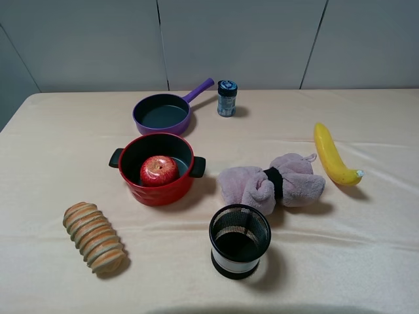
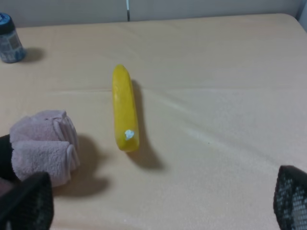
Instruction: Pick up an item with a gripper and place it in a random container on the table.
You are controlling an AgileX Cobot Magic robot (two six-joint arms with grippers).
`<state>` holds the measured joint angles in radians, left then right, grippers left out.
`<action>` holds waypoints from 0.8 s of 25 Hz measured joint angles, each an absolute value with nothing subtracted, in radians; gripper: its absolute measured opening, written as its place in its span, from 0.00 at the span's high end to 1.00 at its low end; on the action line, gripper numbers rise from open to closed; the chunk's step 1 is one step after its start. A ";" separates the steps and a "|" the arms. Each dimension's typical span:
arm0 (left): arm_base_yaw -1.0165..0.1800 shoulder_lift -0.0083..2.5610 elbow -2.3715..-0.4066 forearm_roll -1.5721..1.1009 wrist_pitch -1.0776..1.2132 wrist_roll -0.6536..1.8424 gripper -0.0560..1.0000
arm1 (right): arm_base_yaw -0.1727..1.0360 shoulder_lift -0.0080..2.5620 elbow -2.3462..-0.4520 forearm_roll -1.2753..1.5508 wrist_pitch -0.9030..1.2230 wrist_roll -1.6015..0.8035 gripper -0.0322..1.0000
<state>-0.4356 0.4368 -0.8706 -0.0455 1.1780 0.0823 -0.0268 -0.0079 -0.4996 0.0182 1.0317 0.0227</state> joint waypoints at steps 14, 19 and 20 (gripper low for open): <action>-0.100 0.098 -0.646 -0.056 1.178 0.082 0.01 | -0.027 -0.008 -0.500 0.018 1.032 0.023 0.30; -0.030 0.045 -0.588 -0.082 1.168 0.095 0.01 | -0.027 -0.008 -0.500 0.018 1.032 0.023 0.30; -0.026 0.043 -0.581 -0.087 1.159 0.109 0.01 | -0.027 -0.008 -0.500 0.018 1.032 0.023 0.30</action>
